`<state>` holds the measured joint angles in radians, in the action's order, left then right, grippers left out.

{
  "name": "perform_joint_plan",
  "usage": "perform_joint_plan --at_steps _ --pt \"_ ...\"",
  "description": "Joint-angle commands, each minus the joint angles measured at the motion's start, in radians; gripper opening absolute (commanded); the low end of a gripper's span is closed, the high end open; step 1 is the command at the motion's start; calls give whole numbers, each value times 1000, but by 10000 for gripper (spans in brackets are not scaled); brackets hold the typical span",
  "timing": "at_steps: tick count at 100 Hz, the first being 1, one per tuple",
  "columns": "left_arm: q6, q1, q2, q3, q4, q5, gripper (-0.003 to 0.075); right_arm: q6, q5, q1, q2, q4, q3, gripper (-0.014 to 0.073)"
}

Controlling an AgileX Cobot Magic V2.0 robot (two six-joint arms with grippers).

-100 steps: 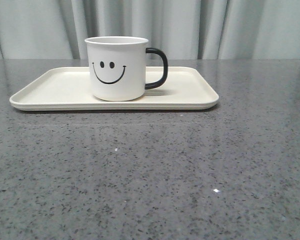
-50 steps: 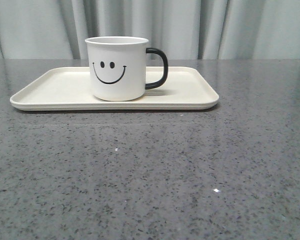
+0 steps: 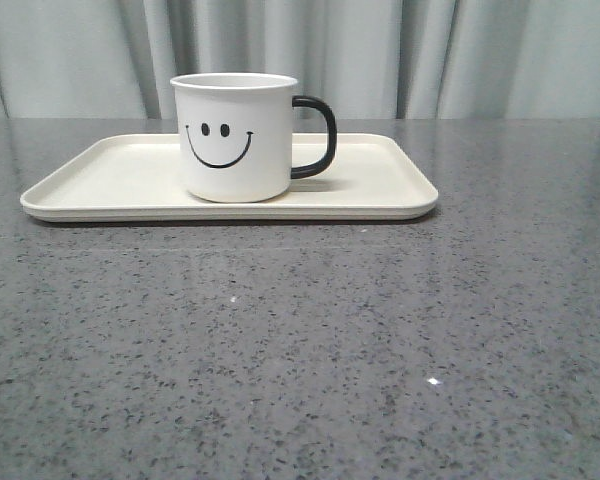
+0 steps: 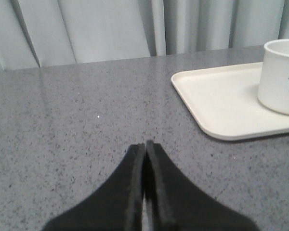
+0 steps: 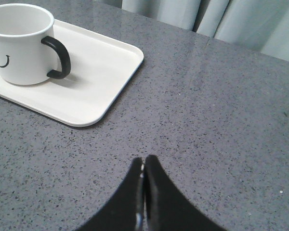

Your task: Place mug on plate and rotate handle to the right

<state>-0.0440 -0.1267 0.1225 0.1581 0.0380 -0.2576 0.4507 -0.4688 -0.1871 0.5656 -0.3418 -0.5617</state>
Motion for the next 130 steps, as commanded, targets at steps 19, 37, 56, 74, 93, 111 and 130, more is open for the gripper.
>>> perform_joint_plan --at_steps 19,37,56,74,93,111,130 --pt "-9 6 -155 -135 -2 120 -20 2 68 5 -2 -10 -27 -65" --pt "-9 28 -157 -169 -4 169 -20 2 65 5 -2 -10 -27 -65" --pt "-9 56 -157 -169 -4 174 -20 2 65 5 -2 -10 -27 -65" --pt "-9 56 -157 -169 -4 174 -20 2 65 5 -2 -10 -27 -65" --pt "-9 56 -157 -169 -4 174 -20 2 65 5 -2 -10 -27 -65" --pt "-9 56 -157 -169 -4 174 -20 2 65 5 -2 -10 -27 -65" --pt "-9 56 -157 -169 -4 174 -20 2 64 5 -2 -10 -27 -65"
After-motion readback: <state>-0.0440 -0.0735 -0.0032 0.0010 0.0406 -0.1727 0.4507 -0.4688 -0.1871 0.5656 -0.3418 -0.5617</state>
